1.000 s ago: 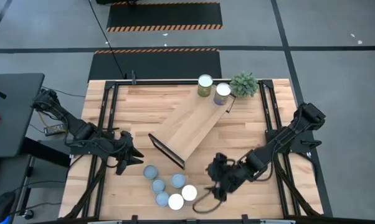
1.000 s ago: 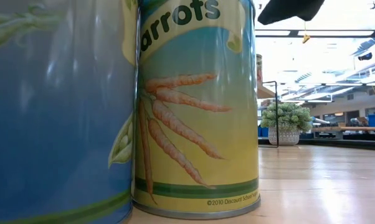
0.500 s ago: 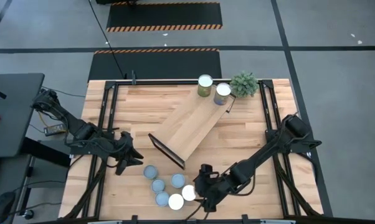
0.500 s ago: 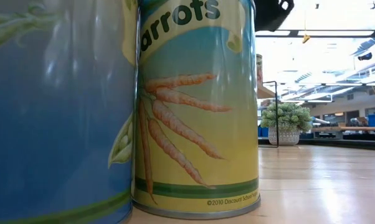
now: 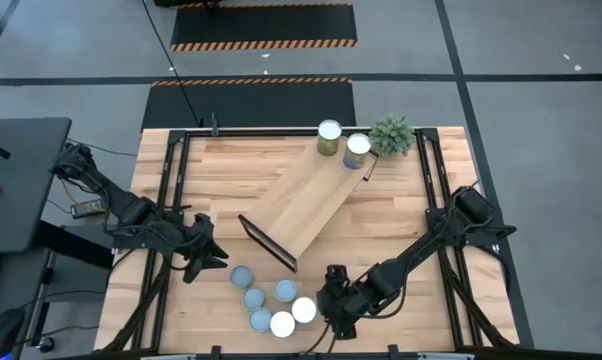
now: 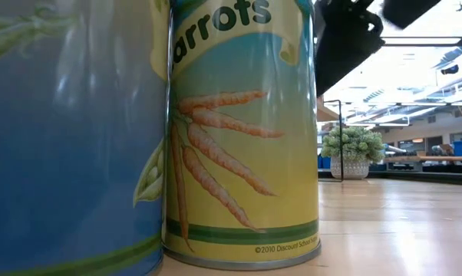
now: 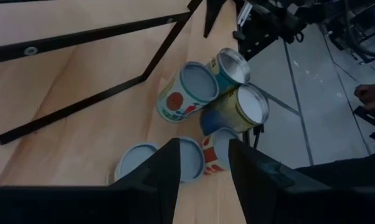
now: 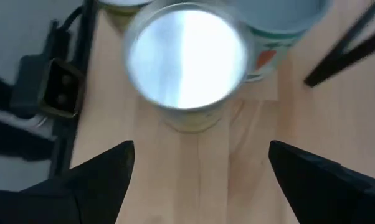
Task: Pick and place cans onto a shelf
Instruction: Put the canned carrots on the shelf
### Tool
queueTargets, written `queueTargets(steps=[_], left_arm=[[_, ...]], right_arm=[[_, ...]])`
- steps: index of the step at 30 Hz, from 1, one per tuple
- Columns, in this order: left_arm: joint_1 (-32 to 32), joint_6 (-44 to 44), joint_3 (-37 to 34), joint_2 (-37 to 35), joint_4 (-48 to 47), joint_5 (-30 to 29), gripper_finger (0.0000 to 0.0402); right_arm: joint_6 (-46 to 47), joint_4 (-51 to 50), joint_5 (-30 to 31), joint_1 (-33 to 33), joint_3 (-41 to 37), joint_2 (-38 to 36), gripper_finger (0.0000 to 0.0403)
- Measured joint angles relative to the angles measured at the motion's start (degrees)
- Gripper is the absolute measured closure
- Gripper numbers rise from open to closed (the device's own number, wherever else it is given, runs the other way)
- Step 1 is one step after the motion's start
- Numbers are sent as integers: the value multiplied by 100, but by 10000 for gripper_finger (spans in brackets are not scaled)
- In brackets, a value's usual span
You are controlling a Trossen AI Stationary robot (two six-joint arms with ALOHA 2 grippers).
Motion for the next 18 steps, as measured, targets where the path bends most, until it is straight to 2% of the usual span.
queueTargets(steps=[6, 12, 18], left_arm=[[0, -2, 0, 0, -34, 2, 260], [0, -3, 0, 0, -36, 2, 260], [0, -4, 0, 0, -34, 4, 260]], right_arm=[[624, 503, -2, 2, -443, -1, 7], [648, 1068, -117, 57, -858, -31, 4], [529, 1433, 122, 50, -1068, -31, 3]])
